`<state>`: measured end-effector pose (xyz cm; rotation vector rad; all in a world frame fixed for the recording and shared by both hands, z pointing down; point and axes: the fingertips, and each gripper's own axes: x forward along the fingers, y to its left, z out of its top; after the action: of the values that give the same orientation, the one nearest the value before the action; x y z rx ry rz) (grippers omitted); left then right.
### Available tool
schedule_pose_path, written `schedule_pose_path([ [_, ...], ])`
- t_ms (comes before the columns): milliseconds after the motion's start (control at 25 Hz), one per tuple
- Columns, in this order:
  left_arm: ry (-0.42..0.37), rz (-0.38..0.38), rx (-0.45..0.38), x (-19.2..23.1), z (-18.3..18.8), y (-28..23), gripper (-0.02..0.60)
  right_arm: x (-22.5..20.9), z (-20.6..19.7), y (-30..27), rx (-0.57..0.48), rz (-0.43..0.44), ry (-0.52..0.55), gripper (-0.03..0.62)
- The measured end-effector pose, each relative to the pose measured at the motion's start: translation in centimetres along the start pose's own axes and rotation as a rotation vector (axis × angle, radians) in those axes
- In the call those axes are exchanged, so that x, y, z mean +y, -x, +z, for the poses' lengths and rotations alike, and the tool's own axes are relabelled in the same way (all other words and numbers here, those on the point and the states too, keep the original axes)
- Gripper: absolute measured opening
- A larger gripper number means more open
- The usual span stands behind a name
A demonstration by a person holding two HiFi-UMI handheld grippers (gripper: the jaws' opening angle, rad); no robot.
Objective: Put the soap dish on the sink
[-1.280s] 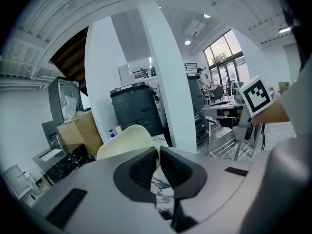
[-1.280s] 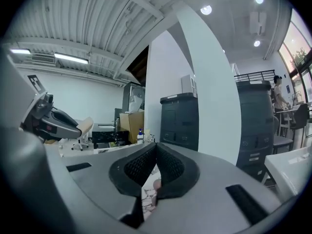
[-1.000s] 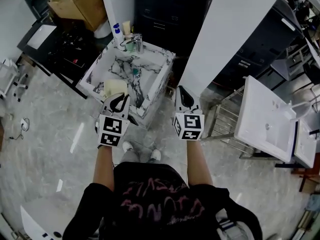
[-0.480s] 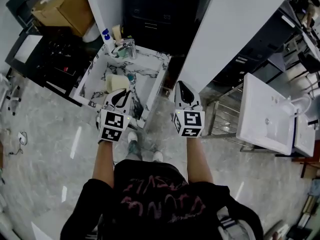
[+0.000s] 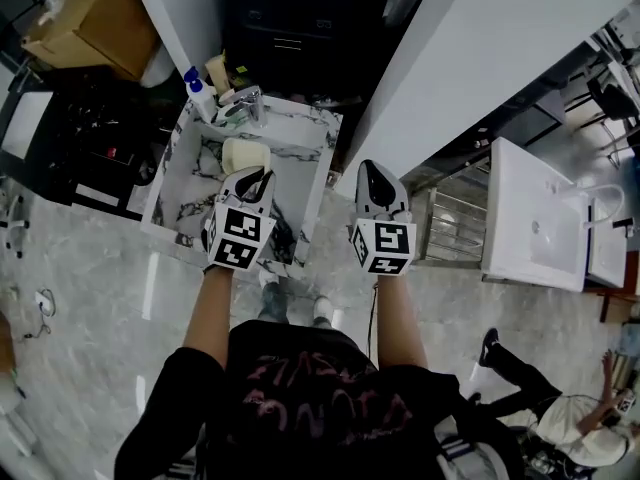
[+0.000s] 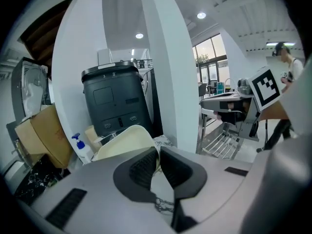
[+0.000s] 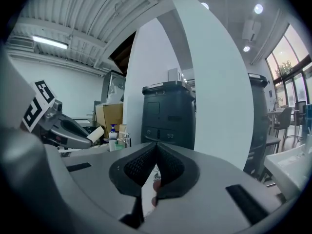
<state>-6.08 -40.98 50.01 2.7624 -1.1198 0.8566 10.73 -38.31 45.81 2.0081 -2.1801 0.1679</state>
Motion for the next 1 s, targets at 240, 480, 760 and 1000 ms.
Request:
schedule_pose_path([
  [240,-0.013,-0.093,0.058,0.9,-1.3,-5.8,0.038,-0.6,-2.0,-2.9,0.043,-0.052,-0.022,0.014],
  [480,-0.028,-0.16,0.137,1.7,-3.3,-11.9,0.038,-1.9,-4.3,-4.5,0.09,-0.107,-0.028,0.014],
  [760,-0.041,-0.218,0.22,1.7,-5.3,-18.2,0.038,-4.2,-7.2,-5.6,0.142,-0.174,-0.05,0.014],
  [1000,-0.056,-0.264,0.285,0.8,-6.6,-22.0,0.04,-5.5,-9.2,-5.8,0.191,-0.206,-0.065,0.014],
])
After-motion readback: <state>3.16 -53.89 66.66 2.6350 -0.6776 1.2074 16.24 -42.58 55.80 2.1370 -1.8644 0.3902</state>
